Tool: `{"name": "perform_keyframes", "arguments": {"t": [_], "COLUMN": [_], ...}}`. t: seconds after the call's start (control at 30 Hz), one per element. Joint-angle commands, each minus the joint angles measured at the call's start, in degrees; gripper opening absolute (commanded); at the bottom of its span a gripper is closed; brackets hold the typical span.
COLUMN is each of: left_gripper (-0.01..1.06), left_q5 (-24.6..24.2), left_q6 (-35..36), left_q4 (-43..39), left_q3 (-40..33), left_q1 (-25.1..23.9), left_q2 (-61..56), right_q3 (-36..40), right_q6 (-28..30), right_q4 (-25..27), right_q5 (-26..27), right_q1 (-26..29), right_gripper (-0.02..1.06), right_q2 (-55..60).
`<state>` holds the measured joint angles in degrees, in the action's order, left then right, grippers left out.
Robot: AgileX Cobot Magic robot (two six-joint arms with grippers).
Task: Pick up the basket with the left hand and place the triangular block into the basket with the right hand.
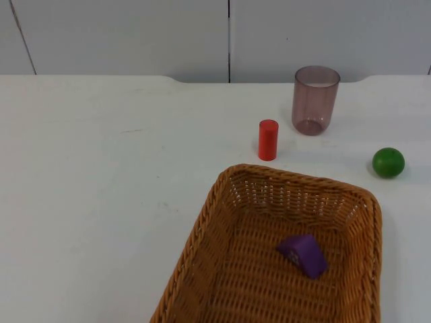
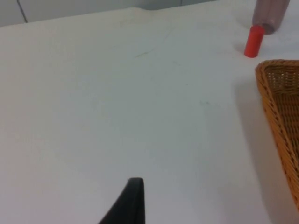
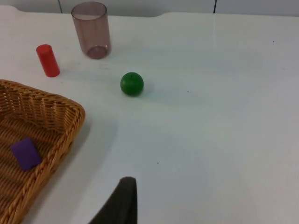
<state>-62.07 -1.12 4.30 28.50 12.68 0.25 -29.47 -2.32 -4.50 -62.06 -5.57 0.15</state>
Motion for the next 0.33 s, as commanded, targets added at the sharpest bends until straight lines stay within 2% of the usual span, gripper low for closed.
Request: {"name": "perform_keyframes", "arguments": {"t": [0.0,0.07,0.1,0.23,0.3], "left_gripper": [1.05,1.05,1.05,1.05,1.05], "left_q5": [0.65,0.65,0.65,0.65,0.65], "left_q6": [0.59,0.59,0.59,0.59,0.59], "left_q4": [0.46,0.46,0.46,0.46,0.46], "left_q3": [-0.21,-0.21,-0.21,-0.21,-0.21], "left_q1": [-3.31,-7.73,-7.73,-14.80,-15.78], "left_q2": [-0.25,-0.25,-0.25,-0.25,-0.25], "right_q3": [-0.05,-0.05,-0.05,-0.05,-0.05], "right_q6": [0.45,0.45,0.45,0.45,0.45], "right_q4": [0.39,0.39,0.39,0.39,0.39], "right_q5": [0.43,0.43,0.43,0.43,0.43], "right_q1": [0.31,0.31,0.31,0.31,0.31], "right_gripper": [1.05,1.05,1.05,1.05,1.05], "right_q2": [-0.15,-0.15,-0.15,-0.15,-0.15]}}
